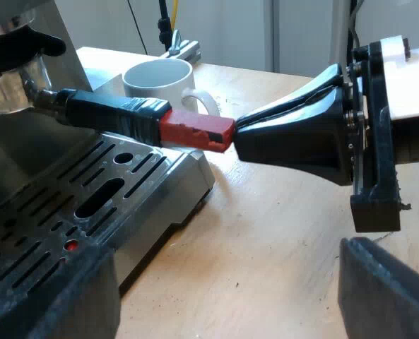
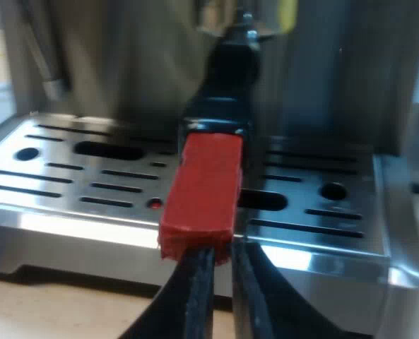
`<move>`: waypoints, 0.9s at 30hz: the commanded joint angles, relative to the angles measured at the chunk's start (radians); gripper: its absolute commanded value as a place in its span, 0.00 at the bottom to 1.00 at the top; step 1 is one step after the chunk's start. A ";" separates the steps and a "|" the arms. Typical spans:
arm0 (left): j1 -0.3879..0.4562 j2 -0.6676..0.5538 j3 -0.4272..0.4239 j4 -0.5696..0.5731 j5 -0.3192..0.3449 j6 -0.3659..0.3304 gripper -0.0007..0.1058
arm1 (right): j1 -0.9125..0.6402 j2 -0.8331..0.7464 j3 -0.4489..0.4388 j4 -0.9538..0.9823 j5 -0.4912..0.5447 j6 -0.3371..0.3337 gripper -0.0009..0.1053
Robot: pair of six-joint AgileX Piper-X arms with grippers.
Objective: Grind coffee beans and then tamp
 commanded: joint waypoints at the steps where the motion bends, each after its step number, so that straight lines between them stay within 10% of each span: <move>1: -0.005 0.002 0.000 -0.018 0.008 -0.005 0.63 | 0.024 -0.007 -0.019 0.052 0.088 0.055 0.09; 14: -0.005 0.002 0.000 -0.018 0.008 -0.005 0.63 | 0.151 -0.009 -0.019 0.115 0.157 0.080 0.11; 22: -0.005 0.002 0.000 -0.018 0.008 -0.005 0.63 | 0.247 -0.104 -0.019 0.115 0.262 -0.030 0.57; 27: -0.005 0.002 0.000 -0.018 0.008 -0.005 0.63 | 0.226 -0.177 -0.030 0.117 0.262 -0.069 0.59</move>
